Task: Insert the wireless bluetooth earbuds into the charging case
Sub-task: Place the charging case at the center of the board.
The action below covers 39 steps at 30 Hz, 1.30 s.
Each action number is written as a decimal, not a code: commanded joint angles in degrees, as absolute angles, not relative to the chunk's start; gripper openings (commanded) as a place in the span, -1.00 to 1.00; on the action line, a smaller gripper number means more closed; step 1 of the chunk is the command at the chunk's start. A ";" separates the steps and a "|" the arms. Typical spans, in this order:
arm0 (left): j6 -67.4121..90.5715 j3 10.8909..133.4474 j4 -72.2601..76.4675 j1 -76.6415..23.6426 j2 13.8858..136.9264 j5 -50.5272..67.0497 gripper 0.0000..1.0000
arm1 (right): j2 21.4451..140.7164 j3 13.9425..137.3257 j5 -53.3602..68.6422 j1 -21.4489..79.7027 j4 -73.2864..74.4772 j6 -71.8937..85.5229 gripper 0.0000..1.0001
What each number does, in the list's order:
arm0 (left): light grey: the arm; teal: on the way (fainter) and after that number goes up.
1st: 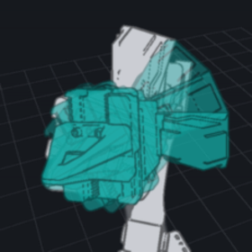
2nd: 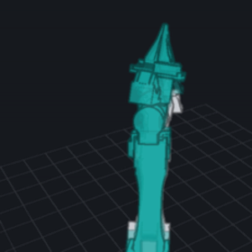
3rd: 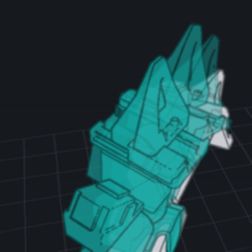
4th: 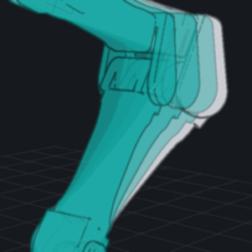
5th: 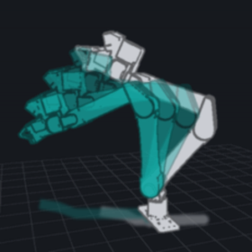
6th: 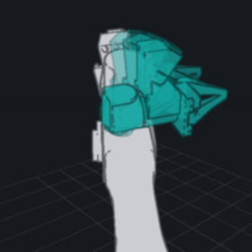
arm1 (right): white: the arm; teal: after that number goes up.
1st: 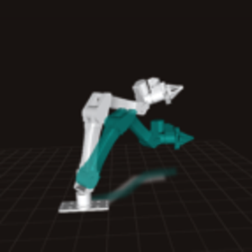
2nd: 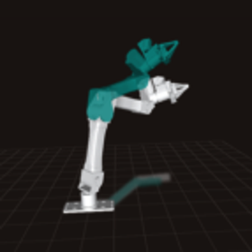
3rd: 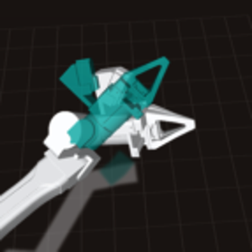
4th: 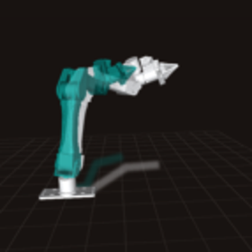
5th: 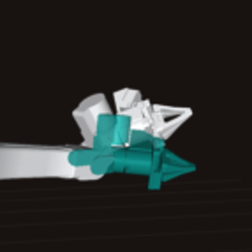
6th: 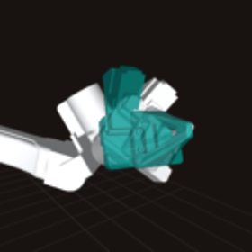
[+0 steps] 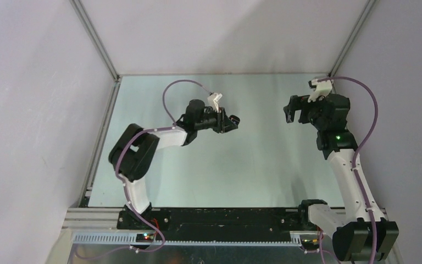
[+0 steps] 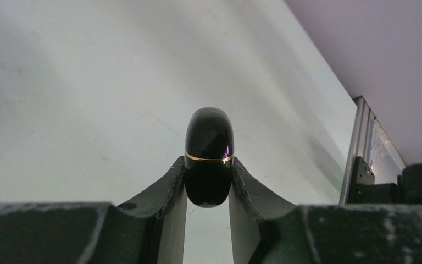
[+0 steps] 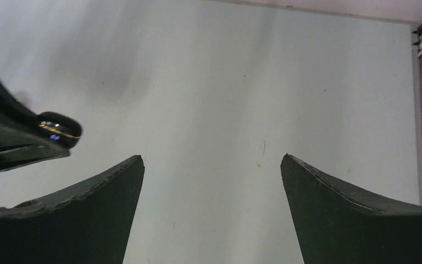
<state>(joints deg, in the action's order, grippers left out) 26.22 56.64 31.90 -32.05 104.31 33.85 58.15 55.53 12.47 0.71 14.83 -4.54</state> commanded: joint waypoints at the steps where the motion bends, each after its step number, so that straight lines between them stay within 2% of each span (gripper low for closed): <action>1: 31.22 63.37 23.48 -33.16 108.85 28.87 -1.00 | 57.23 54.60 15.58 0.53 10.94 -5.08 0.99; 6: 34.45 70.55 14.39 -34.82 113.96 27.17 -0.99 | 57.28 54.54 16.06 0.66 11.07 -5.69 0.99; 11: 35.08 77.59 7.06 -36.49 119.55 26.70 -0.85 | 55.74 53.62 16.76 0.69 10.50 -6.02 0.99; 25: 36.03 86.73 2.56 -39.28 127.83 32.21 -0.66 | 53.62 52.65 17.21 0.83 9.73 -6.16 0.99; 27: 36.11 87.11 2.44 -39.91 128.40 32.95 -0.57 | 53.58 52.62 17.22 0.94 9.73 -6.15 0.99; 29: 36.01 87.52 2.08 -40.19 128.53 33.09 -0.37 | 53.42 52.65 17.22 0.96 9.72 -6.09 0.99; 30: 35.89 87.53 1.77 -40.27 128.51 33.07 -0.17 | 53.30 52.65 17.22 0.97 9.75 -6.07 0.99; 35: 34.12 86.70 0.46 -40.25 126.69 31.44 0.53 | 52.73 52.68 17.11 0.88 9.76 -6.11 0.99; 36: 33.94 86.10 0.40 -40.21 126.18 31.19 0.87 | 52.60 52.62 17.00 0.88 9.78 -6.13 0.99; 39: 31.88 83.61 -2.24 -39.53 122.16 29.37 0.98 | 52.30 52.65 17.00 0.60 9.76 -5.92 0.99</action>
